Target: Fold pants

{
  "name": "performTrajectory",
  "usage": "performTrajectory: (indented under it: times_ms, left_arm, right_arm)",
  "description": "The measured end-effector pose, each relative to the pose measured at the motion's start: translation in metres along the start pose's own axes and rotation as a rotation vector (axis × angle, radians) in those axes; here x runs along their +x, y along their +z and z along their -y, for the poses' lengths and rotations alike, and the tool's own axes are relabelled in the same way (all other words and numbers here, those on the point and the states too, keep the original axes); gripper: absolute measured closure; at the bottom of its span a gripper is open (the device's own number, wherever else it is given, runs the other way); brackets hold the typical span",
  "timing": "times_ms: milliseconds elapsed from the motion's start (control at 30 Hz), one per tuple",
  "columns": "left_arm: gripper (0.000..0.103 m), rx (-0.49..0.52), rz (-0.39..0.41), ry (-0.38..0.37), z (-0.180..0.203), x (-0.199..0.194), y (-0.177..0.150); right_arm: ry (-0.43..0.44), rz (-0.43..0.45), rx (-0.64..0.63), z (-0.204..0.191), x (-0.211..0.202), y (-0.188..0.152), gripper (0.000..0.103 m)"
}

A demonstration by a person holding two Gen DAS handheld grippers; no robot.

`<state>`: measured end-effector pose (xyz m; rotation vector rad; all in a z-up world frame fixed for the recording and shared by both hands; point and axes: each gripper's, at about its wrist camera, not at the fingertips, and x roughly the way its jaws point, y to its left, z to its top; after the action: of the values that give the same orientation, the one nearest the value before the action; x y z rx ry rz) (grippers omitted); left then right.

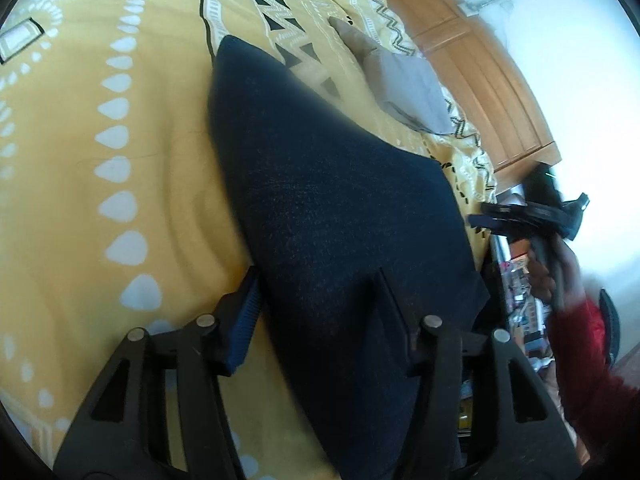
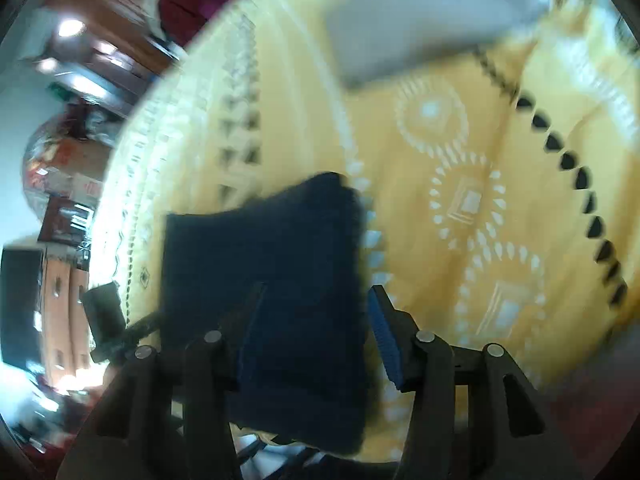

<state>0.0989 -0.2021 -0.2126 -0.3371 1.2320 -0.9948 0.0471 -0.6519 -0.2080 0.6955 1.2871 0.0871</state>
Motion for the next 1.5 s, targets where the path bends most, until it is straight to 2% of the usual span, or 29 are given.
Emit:
performTrajectory:
  times_ms: [67,233,300,500,567,633,733,767,800,867,967,1000,1067,1167,1300,1400,1500]
  left_arm:
    - [0.047,0.001,-0.004,-0.027,-0.001,0.001,0.001]
    - [0.047,0.033,-0.025,-0.049,-0.001,0.006,0.005]
    - [0.047,0.049,-0.026,-0.053,0.000,0.010,0.007]
    - [0.047,0.059,0.001,-0.040,0.004,0.018,0.011]
    - [0.051,0.056,0.020,-0.026,0.006,0.023,0.011]
    - [0.061,0.044,0.038,-0.013,0.008,0.026,0.013]
    - [0.072,0.046,0.058,-0.014,0.012,0.020,0.012]
    - [0.073,0.061,0.063,-0.007,0.016,0.017,0.011]
    - [0.075,0.082,0.071,-0.002,0.022,0.013,0.011]
    - [0.077,0.111,0.092,-0.019,0.034,0.001,0.011]
    - [0.079,0.125,0.115,-0.043,0.042,-0.015,0.012]
    - [0.085,0.131,0.129,-0.048,0.043,-0.026,0.012]
    - [0.085,0.129,0.125,-0.049,0.042,-0.041,0.012]
    - [0.085,0.117,0.145,-0.032,0.034,-0.066,0.012]
    - [0.085,0.081,0.160,0.028,0.003,-0.105,0.013]
    - [0.085,0.031,0.171,0.072,-0.035,-0.136,0.016]
    - [0.085,-0.034,0.184,0.107,-0.083,-0.165,0.016]
  right_arm:
    - [0.080,-0.099,0.046,0.014,0.022,0.017,0.047]
    - [0.126,-0.227,0.030,0.020,0.063,0.027,0.047]
    - [0.143,-0.249,0.020,0.018,0.074,0.025,0.044]
    - [0.179,-0.199,0.015,0.011,0.081,0.016,0.041]
    - [0.157,-0.185,0.005,0.007,0.078,0.011,0.041]
    - [0.123,-0.167,-0.008,0.000,0.079,0.008,0.041]
    - [0.076,-0.110,-0.049,-0.008,0.066,0.000,0.054]
    - [0.069,-0.081,-0.067,-0.012,0.059,-0.004,0.062]
    - [0.070,-0.053,-0.080,-0.016,0.053,-0.007,0.070]
    - [0.099,0.006,-0.086,-0.023,0.034,-0.018,0.077]
    - [0.146,0.064,-0.079,-0.032,0.015,-0.031,0.081]
    - [0.157,0.075,-0.079,-0.037,0.010,-0.034,0.081]
    - [0.181,0.092,-0.081,-0.049,0.002,-0.037,0.081]
    - [0.230,0.088,-0.084,-0.076,0.002,-0.037,0.082]
    - [0.280,0.042,-0.123,-0.134,0.032,-0.028,0.082]
    - [0.329,-0.011,-0.149,-0.170,0.069,-0.013,0.082]
    - [0.381,-0.074,-0.166,-0.207,0.122,0.005,0.082]
